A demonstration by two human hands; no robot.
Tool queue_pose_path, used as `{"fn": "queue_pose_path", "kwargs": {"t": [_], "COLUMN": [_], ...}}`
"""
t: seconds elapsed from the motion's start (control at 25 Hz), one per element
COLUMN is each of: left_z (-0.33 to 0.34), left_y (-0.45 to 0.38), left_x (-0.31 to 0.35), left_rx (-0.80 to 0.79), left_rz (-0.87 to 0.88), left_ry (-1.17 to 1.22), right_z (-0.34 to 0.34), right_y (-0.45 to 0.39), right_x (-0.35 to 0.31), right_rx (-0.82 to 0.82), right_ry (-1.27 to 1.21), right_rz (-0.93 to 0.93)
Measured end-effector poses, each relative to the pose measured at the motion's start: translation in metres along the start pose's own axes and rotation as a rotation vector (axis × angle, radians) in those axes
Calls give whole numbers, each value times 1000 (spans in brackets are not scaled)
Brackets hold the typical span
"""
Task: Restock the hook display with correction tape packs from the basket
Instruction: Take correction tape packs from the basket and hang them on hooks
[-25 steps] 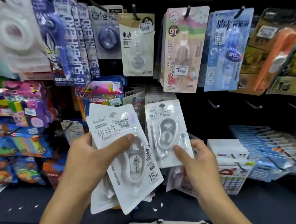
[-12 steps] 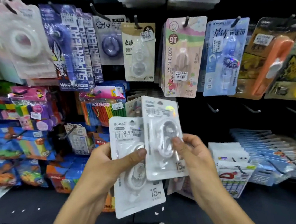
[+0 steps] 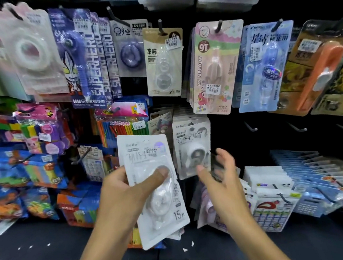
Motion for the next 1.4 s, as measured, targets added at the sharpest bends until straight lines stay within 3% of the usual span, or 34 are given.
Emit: {"fn": "queue_pose_path", "kwargs": {"t": [0.08,0.12,0.32,0.48,0.6,0.76,0.92,1.0,1.08,1.16,1.28,1.4], "left_z": [5,7,15,8,-3,-4,12,27,43,58,56,32], "left_y": [0,0,1,-1,-2,-3,-1,0,3,5,-5,-19], "left_x": [2,3,14,14,12,18,7,4,2,1,1,11], "left_rx": [-3,-4,-83,1,98,88,-69,-217,-368,-478,-444,-280], "left_rz": [49,67,109,122,96,123,71,70,97,117,166,238], "left_ry": [-87,-115,-84,-169,-166,-169,-188,-231,-240,-224,-367,-602], "right_z": [29,36,17,-19,-33,-33,-13,-3,12,17,10,-8], "right_y": [22,29,24,13,4,5,-12,-1,8,10,-1,-13], "right_x": [2,5,-8,-23,-18,-20,-29,-36,-23,-12,-19,-37], "right_rx": [-277,-339,-188,86,165,234,262,150,-111,-192,-181,-22], "right_ry": [-43,-39,-196,-252,-141,100,449,304,31,22,-102,-49], "right_rz": [-55,-64,-90,-220,-182,-245,-206,-306,-251,-240,-254,-292]}}
Point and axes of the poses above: each hand's wrist, its own y-axis away from the middle knuckle, its own z-axis out of the palm, x = y × z, the point moved 9 cm from there along -y, towards the middle knuckle, and after that the axes turned 15 degrees about z, right-handed, at the moved point
